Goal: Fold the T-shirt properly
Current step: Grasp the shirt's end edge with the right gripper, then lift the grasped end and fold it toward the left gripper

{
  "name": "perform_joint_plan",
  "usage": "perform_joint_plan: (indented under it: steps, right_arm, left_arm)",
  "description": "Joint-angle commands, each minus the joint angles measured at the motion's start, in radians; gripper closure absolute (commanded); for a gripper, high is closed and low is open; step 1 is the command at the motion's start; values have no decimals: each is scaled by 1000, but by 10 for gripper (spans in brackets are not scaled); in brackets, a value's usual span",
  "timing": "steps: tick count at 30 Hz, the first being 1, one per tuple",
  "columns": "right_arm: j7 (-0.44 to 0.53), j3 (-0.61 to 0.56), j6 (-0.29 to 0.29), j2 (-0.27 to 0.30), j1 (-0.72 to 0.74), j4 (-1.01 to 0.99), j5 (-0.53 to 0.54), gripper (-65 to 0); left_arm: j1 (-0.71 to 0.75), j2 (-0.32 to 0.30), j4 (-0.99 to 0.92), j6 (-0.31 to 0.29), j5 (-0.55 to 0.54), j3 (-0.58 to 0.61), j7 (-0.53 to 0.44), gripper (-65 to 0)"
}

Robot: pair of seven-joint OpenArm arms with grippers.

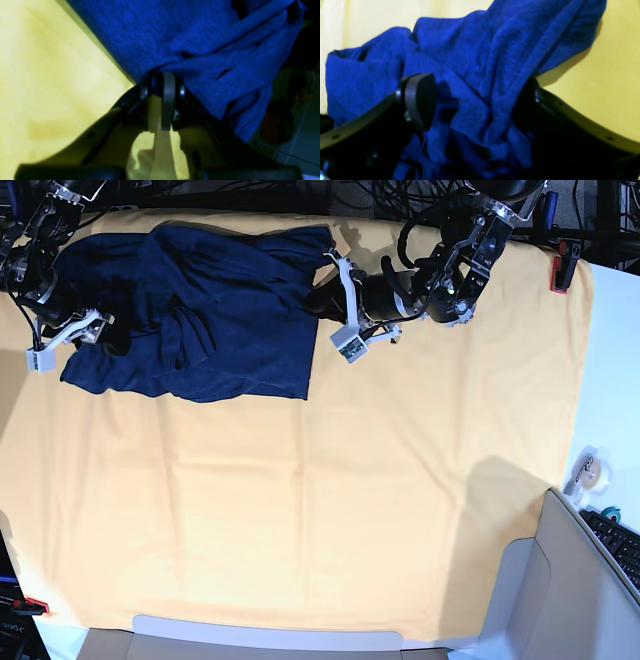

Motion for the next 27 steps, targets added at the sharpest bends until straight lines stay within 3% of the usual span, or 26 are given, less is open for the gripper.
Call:
perform_joint_plan:
  steps: [1,11,19,27]
  right_arm:
    - [-108,-18,0,-12,-15,-2,-17,-457]
    - [-104,-10,0,-14,-26,44,-17,-451]
    - [-104,-10,0,-60,-34,148,-22,-320]
    - [-104,-10,-1,-60,-34,148,-24,-289]
  left_arm:
    - [-7,-2,16,-4,-16,-6,-21,-58]
    - [-7,-2,16,-4,-16,-6,-21,-58]
    - [-6,-2,16,-4,-16,-6,-21,-58]
    - [-6,-4,16,-4,-16,-6,-21,-58]
